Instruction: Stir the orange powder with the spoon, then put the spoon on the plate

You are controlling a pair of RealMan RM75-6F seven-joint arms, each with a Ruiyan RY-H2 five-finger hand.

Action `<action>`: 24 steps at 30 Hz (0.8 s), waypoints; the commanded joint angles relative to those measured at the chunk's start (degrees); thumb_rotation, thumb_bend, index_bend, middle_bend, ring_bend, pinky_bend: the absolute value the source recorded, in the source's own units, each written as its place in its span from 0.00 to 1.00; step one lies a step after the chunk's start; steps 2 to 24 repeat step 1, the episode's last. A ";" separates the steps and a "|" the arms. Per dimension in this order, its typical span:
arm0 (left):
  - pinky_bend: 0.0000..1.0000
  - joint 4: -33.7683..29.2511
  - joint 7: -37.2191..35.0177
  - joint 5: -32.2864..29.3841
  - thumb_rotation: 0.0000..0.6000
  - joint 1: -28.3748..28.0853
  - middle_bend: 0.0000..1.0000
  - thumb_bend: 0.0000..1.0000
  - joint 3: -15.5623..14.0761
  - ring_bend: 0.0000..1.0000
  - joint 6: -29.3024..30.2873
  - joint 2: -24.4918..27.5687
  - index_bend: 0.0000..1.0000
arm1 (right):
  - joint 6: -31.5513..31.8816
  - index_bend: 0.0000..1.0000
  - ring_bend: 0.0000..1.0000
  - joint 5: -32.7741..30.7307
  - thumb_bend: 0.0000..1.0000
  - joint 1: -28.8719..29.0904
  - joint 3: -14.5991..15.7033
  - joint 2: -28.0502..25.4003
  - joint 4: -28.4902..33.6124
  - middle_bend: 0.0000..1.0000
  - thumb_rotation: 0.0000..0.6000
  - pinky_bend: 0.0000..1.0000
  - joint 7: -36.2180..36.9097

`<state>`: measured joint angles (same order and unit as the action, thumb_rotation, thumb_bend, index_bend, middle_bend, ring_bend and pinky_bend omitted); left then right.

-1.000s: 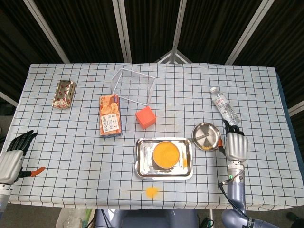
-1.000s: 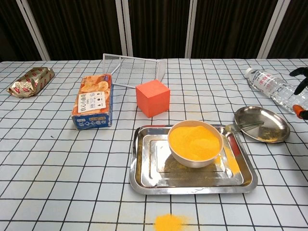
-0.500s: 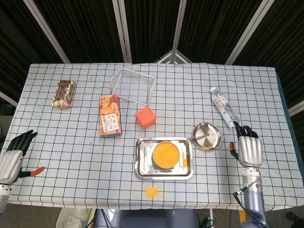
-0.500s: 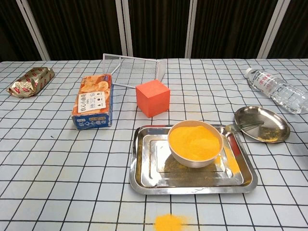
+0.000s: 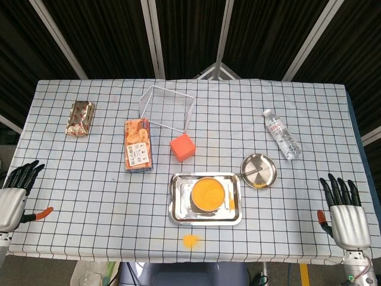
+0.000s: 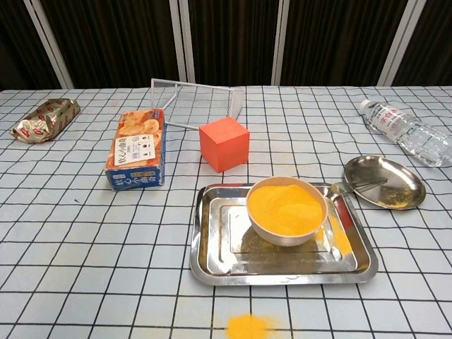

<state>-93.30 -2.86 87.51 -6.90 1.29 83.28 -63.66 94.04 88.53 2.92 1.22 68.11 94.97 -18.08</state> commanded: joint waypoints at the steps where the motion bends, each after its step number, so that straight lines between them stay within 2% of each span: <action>1: 0.00 0.64 0.59 0.60 1.00 0.23 0.00 0.00 0.02 0.00 0.74 -0.57 0.00 | 3.92 0.00 0.00 3.95 0.44 -2.28 1.23 -0.20 -3.03 0.00 1.00 0.00 0.82; 24: 0.00 0.64 0.59 0.60 1.00 0.23 0.00 0.00 0.02 0.00 0.74 -0.57 0.00 | 3.92 0.00 0.00 3.95 0.44 -2.28 1.23 -0.20 -3.03 0.00 1.00 0.00 0.82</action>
